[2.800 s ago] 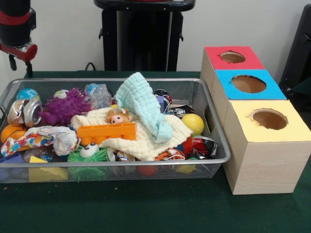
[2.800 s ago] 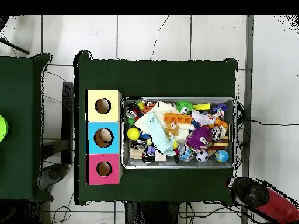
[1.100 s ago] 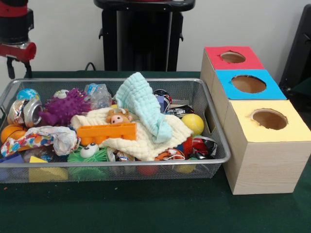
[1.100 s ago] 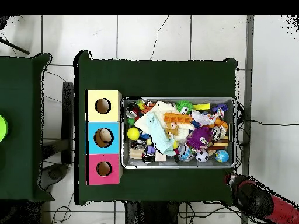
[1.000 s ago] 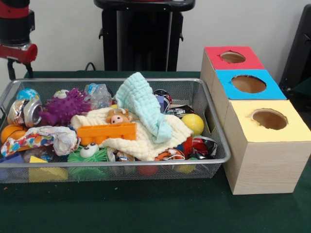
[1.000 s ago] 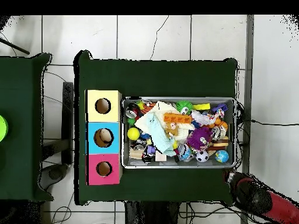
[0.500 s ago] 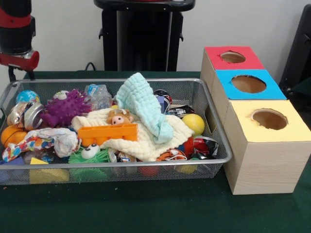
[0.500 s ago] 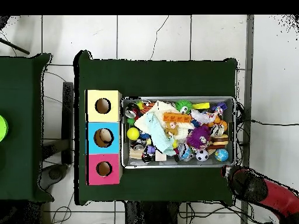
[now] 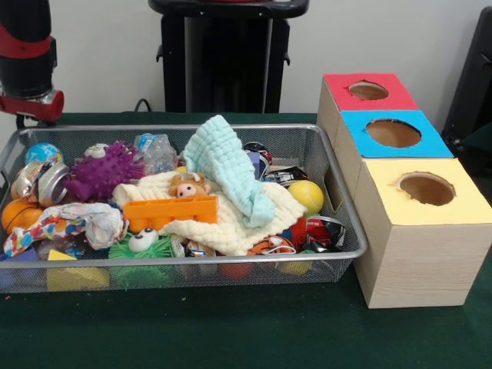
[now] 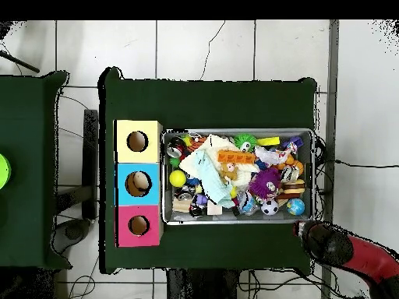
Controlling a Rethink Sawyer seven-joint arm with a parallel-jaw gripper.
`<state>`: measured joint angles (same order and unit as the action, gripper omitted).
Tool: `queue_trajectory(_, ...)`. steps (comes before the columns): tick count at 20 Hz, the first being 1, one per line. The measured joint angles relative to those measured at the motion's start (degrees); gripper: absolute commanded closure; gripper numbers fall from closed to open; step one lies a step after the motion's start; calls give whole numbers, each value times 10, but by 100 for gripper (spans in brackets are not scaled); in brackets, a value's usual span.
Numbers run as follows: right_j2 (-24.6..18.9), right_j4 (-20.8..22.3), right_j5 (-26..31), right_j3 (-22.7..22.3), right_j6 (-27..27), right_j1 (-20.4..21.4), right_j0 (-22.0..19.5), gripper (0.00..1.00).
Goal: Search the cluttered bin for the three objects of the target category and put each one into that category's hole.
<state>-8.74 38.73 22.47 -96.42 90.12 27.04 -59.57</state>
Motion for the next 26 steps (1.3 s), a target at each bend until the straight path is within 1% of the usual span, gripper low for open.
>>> queue_trajectory(5, 5, 0, 4, -1, 0, -1, 11, 0)
queue_trajectory(8, 6, 0, 18, -2, 0, 9, 17, 0)
queue_trajectory(13, 6, -13, 50, -5, 0, 38, 27, 0)
queue_trajectory(21, 6, -33, 88, -12, 0, 71, 32, 0)
queue_trajectory(25, 5, -40, 95, -11, 0, 82, 36, 0)
queue_trajectory(26, 5, -46, 95, -11, 0, 91, 40, 0)
